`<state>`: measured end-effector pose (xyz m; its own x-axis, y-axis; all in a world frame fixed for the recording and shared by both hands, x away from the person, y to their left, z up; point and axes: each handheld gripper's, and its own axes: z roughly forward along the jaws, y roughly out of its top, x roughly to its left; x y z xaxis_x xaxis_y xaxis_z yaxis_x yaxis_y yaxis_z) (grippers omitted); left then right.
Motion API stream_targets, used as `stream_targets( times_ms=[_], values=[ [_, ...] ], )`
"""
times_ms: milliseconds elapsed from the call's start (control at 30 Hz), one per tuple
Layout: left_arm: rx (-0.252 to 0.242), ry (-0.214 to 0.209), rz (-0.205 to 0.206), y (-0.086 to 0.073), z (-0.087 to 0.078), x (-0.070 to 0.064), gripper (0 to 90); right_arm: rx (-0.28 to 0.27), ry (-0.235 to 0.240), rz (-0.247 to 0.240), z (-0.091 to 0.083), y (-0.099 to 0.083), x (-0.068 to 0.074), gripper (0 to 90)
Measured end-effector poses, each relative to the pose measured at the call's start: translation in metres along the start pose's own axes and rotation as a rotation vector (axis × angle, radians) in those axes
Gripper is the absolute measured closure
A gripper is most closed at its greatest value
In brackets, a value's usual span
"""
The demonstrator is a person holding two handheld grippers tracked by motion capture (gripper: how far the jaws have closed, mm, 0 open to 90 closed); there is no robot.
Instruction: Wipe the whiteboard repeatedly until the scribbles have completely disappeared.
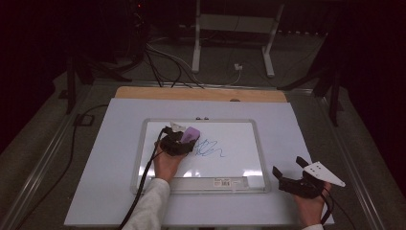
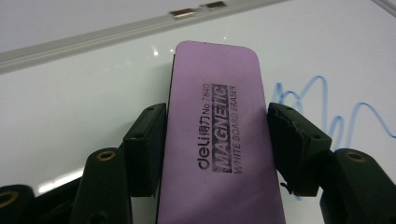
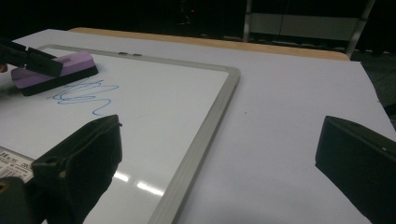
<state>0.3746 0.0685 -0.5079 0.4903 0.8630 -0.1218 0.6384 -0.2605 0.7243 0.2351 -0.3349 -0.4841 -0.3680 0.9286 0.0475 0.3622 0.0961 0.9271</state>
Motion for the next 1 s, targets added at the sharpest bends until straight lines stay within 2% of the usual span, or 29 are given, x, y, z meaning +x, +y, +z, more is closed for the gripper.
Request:
stream_targets(
  times_ms=[100,167,433,533,600,733,900,1000],
  values=[
    [0.004,-0.011,0.023,0.0,0.001,-0.007,41.6,0.0,0.0,0.002,0.0,0.0,0.0,1.0],
    [0.007,-0.01,0.029,0.001,0.001,-0.008,41.6,0.0,0.0,0.002,0.0,0.0,0.0,1.0],
    [0.016,0.027,0.008,0.008,0.005,0.001,41.7,0.0,-0.001,0.004,0.0,0.0,-0.001,1.0],
    [0.017,0.028,-0.009,0.009,0.007,0.004,41.7,-0.001,-0.002,0.004,-0.001,0.0,-0.001,1.0],
    [0.02,0.034,-0.003,0.009,0.006,0.003,41.7,-0.001,-0.002,0.007,-0.001,0.0,-0.001,1.0],
    [0.03,0.018,0.013,0.007,0.004,-0.004,41.7,-0.001,-0.001,0.004,-0.001,0.0,-0.001,1.0],
    [0.034,-0.02,0.06,-0.001,-0.002,-0.021,41.7,0.0,-0.001,0.003,-0.001,0.0,-0.001,1.0],
    [0.036,-0.027,0.068,-0.003,-0.004,-0.023,41.7,0.0,-0.002,0.004,-0.001,0.0,-0.001,1.0]
  ],
)
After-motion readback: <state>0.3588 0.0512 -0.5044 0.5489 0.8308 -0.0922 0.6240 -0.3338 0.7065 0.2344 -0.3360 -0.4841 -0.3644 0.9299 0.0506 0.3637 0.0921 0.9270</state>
